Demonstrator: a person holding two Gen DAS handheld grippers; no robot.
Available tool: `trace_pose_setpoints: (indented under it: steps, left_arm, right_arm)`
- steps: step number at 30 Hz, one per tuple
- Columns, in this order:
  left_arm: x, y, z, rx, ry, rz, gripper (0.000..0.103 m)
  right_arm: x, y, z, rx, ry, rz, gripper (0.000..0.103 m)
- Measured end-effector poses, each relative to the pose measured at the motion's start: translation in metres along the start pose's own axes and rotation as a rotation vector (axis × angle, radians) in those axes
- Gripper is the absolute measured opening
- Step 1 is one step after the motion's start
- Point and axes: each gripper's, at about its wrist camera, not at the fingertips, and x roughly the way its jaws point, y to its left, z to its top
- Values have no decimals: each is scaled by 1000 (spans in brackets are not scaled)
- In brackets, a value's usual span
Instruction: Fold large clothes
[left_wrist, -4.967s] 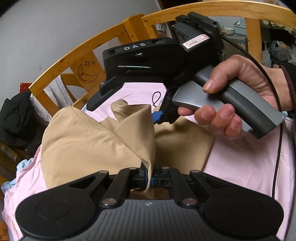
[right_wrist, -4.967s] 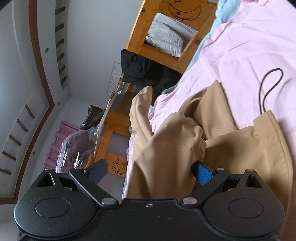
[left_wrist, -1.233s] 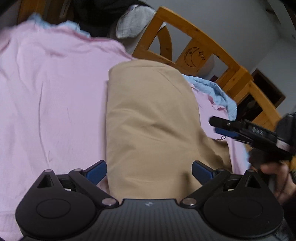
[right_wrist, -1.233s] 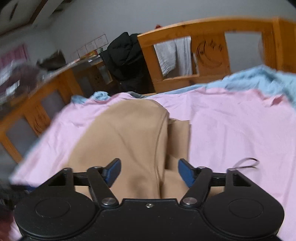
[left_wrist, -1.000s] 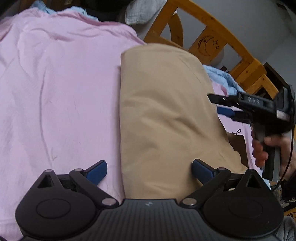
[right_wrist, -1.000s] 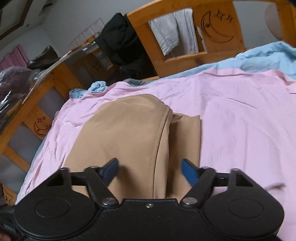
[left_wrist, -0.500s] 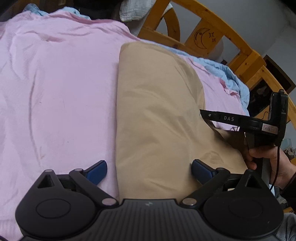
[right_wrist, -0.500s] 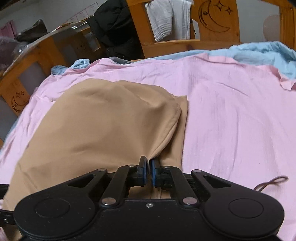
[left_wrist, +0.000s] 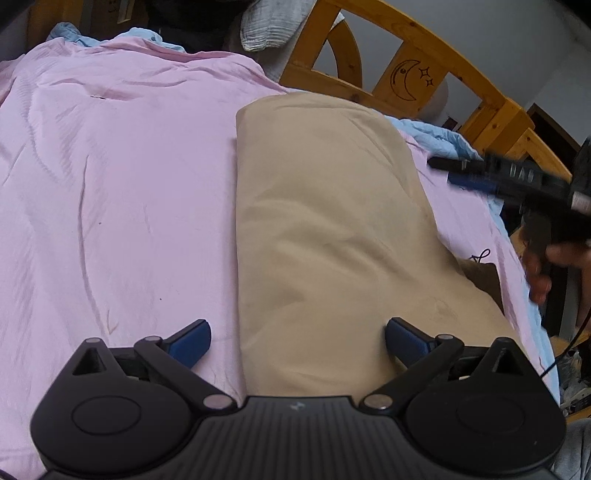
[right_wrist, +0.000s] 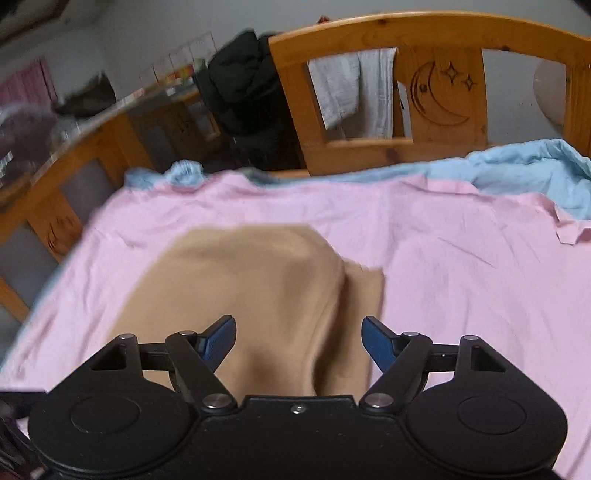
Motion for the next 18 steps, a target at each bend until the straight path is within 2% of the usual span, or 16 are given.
trace_pose_setpoints:
  steps: [2,5,6,9,12,15,16,18]
  left_arm:
    - [3,-1,1,-7,7,0,103]
    - [4,-1,1,-16,14,4,103]
    - [4,-2,1,-13,14,7,103]
    - [4,-3,0,-3,9,24,103]
    - [4,-3,0,-3,15,20,103]
    - [0,-2,2,3,16,2,102]
    - [-4,0,3,5,7,-16,102]
    - [-15,8,2,7,-31,-85,102]
  right_arm:
    - [2,21,8,-94,-36,0,81]
    - [20,55,13,-227,-21,34,81]
    - [29,67,12,-278,-5,39,81]
    - [63,91,-2,-411,87,-29,82]
    - [81,75,-6,-319,132,-28,94]
    - [75,59,-2,-250,142,7,92]
    - [67,52,-1,-229,130,26,87]
    - [46,27,4,-123,115,78,87]
